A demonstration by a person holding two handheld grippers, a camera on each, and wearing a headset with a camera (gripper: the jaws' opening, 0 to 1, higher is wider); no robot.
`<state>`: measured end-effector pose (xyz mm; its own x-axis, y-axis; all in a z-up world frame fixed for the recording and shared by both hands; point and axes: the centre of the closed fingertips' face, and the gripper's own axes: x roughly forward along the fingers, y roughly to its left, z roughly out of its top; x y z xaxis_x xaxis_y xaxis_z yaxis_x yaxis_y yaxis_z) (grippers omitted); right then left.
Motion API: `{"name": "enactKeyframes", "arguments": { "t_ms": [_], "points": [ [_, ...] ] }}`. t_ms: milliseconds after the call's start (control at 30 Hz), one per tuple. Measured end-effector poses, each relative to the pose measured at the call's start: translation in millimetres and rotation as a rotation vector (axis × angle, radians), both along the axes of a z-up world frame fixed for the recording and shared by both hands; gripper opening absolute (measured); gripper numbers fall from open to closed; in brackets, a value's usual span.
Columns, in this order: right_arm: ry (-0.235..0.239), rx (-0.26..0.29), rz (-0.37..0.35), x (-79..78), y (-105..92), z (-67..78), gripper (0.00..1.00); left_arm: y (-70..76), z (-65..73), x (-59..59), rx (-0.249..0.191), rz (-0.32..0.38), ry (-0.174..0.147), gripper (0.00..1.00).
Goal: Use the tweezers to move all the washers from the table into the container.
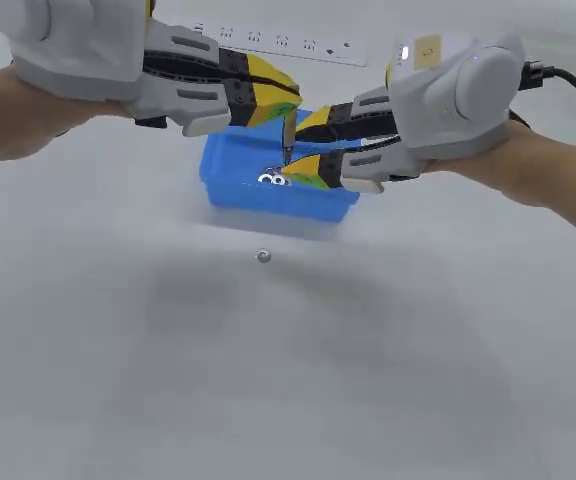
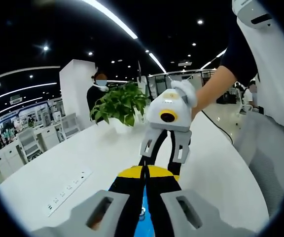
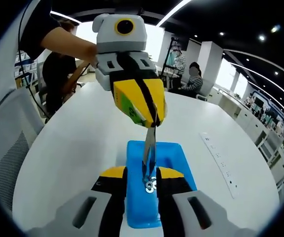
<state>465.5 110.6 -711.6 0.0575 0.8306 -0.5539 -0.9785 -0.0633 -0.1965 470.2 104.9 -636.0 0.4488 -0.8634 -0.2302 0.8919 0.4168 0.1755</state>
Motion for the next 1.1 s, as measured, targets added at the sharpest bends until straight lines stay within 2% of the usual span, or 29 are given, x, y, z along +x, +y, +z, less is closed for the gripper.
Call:
{"name": "enactKeyframes", "arguments": {
  "t_ms": [100,167,300,467,567,633,800,933,1100],
  "points": [
    [0.020,0.013,-0.017,-3.5,-3.8,3.7,0.28,1.2,4.6,-7.2,0.008,0.009,-0.017,0.04],
    [0.037,0.042,-0.035,-6.9,-4.8,8.3,0.32,1.7,8.4,-13.4,-0.005,0.015,-0.021,0.04],
    [0.064,0.064,-0.050,-15.5,-9.0,11.0,0.39,3.2,11.4,-26.8,-0.021,0.032,-0.023,0.04],
    [0.088,0.075,-0.060,-29.6,-20.2,9.0,0.49,1.9,1.9,-53.1,-0.016,0.032,-0.008,0.04],
    [0.089,0.085,-0.081,-32.5,-28.1,7.5,0.56,0.5,-2.0,-64.9,-0.010,0.025,-0.005,0.04],
    [0.109,0.093,-0.096,-34.4,-35.0,6.1,0.58,-0.7,-5.4,-70.6,-0.005,0.022,0.004,0.04],
    [0.137,0.093,-0.119,-39.1,-48.7,1.2,0.64,-6.1,-10.9,-79.2,-0.002,0.017,0.022,0.04],
    [0.157,0.108,-0.121,-49.0,-55.6,-1.3,0.81,-10.4,-14.3,-84.8,-0.004,0.013,0.030,0.04],
    [0.180,0.086,-0.102,-63.8,-61.4,-10.3,0.87,-10.8,-22.4,-90.2,0.001,0.014,0.048,0.04]
  ]
}}
